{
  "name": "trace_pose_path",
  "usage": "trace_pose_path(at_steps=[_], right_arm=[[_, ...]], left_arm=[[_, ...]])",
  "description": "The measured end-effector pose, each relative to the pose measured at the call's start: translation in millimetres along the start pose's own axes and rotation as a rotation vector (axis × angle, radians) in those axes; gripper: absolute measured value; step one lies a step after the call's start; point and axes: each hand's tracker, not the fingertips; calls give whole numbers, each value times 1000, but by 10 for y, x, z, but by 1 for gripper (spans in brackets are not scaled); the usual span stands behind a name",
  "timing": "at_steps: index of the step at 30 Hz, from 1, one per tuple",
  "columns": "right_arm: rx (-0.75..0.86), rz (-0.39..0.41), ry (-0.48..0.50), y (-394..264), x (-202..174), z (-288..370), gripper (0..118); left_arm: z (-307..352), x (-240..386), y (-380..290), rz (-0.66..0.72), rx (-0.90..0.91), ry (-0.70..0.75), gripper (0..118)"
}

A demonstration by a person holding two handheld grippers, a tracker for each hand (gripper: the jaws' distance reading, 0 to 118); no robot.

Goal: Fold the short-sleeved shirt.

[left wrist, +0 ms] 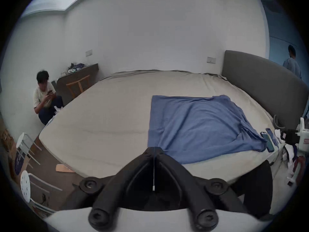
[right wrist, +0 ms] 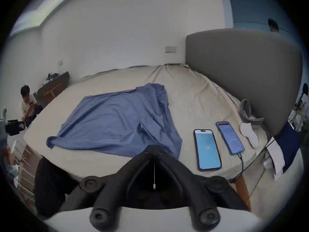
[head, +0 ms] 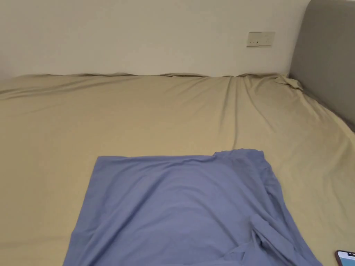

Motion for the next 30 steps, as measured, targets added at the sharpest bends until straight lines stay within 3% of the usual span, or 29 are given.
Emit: trace_pose_path(at_steps=[1, 10, 11, 12, 13, 23, 24, 25, 26, 27, 30], right_arm=[[-32, -21, 42, 11, 13, -13, 3], [-32, -9, 35, 40, 2, -101, 3], [-40, -1, 39, 48, -36, -137, 3], [-46, 2, 42, 60, -47, -167, 3], [-51, 3, 44, 71, -58, -190, 3], [-140, 38, 51, 118, -303, -559, 3], [-149, 45, 53, 122, -328, -592, 3], [-154, 50, 57, 126, -345, -613, 3], [-161, 57, 62, 129, -361, -639, 3], [-168, 63, 64, 117, -360, -668, 3], [-187, 69, 58, 102, -345, -748, 3]], left_arm=[[2, 21, -14, -5, 0, 6, 0], [-482, 6, -224, -70, -111, -6, 0], [-615, -37, -250, -40, -137, -29, 27], [-758, -104, -261, -12, -161, -55, 73], [-897, -156, -278, 14, -201, -80, 91], [-1873, -342, -363, -74, -372, -53, 88], [-1939, -358, -390, -85, -394, -60, 79], [-1967, -362, -396, -84, -394, -62, 55], [-1980, -368, -402, -60, -389, -89, 8], [-1958, -347, -396, -8, -366, -112, 3], [-1915, -271, -371, -75, -362, -67, 3]])
